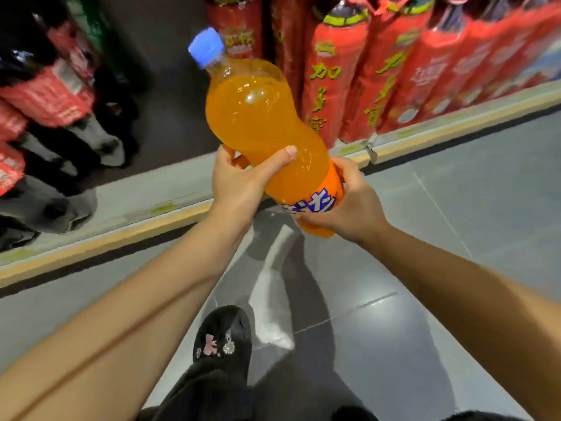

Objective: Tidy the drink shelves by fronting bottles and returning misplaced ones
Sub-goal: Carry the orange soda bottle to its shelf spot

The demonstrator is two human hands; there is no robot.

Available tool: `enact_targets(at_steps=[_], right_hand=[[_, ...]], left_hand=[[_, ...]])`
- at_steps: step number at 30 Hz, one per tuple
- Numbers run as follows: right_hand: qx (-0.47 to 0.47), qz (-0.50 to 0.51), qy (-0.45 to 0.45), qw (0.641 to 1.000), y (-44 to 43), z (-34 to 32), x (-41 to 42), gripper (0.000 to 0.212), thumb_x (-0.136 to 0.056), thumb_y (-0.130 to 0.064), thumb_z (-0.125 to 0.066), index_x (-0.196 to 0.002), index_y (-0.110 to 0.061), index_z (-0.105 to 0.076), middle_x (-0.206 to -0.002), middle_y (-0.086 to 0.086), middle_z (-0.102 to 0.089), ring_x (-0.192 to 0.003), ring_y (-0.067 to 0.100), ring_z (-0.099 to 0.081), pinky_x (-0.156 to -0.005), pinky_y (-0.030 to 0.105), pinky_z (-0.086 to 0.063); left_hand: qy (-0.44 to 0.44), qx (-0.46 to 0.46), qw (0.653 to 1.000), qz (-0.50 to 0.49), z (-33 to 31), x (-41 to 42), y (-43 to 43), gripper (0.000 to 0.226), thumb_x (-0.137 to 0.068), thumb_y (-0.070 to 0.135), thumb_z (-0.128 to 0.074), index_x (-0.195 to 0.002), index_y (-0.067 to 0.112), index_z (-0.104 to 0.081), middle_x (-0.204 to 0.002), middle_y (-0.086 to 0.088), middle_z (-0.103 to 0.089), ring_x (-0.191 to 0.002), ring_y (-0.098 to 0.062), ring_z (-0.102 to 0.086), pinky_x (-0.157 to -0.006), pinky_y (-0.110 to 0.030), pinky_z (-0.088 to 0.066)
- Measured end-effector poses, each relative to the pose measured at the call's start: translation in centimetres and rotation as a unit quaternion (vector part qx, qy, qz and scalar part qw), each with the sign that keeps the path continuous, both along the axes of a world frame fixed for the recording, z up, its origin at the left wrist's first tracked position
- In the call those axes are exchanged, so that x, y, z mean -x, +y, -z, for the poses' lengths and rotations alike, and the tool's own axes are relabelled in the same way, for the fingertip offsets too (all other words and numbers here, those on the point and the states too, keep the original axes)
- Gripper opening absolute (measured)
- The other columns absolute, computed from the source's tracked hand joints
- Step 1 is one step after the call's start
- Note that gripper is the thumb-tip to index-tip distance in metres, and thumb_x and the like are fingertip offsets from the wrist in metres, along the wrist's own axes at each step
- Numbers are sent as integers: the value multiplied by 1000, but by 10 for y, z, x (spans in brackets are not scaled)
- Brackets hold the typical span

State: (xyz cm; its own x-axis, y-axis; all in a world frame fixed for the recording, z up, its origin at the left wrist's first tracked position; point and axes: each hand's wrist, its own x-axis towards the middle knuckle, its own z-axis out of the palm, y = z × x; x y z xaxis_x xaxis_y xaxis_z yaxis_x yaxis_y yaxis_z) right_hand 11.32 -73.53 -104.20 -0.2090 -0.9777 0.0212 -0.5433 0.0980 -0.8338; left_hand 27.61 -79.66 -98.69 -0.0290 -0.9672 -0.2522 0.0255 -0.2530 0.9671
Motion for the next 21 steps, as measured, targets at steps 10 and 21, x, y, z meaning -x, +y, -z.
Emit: enact_targets(at_steps=[10, 21], right_hand=[[14, 284, 25, 958, 186, -6, 155, 109, -48, -68, -78, -141, -35, -32, -131, -9, -53, -112, 13, -57, -90, 42, -53], [-48, 442, 21, 896, 314, -167, 262, 98, -52, -51, -87, -136, -36, -38, -111, -21, -50, -98, 6, -51, -81, 27, -46]], left_hand=[[18, 26, 951, 308, -9, 216, 103, 77, -49, 45, -88, -116, 40, -50, -119, 9, -65, -108, -15, -63, -83, -45, -57], [20, -38, 886, 462, -156, 382, 207, 65, -72, 23, -81, -123, 34, -42, -99, 19, -61, -86, 1, -60, -61, -22, -55]])
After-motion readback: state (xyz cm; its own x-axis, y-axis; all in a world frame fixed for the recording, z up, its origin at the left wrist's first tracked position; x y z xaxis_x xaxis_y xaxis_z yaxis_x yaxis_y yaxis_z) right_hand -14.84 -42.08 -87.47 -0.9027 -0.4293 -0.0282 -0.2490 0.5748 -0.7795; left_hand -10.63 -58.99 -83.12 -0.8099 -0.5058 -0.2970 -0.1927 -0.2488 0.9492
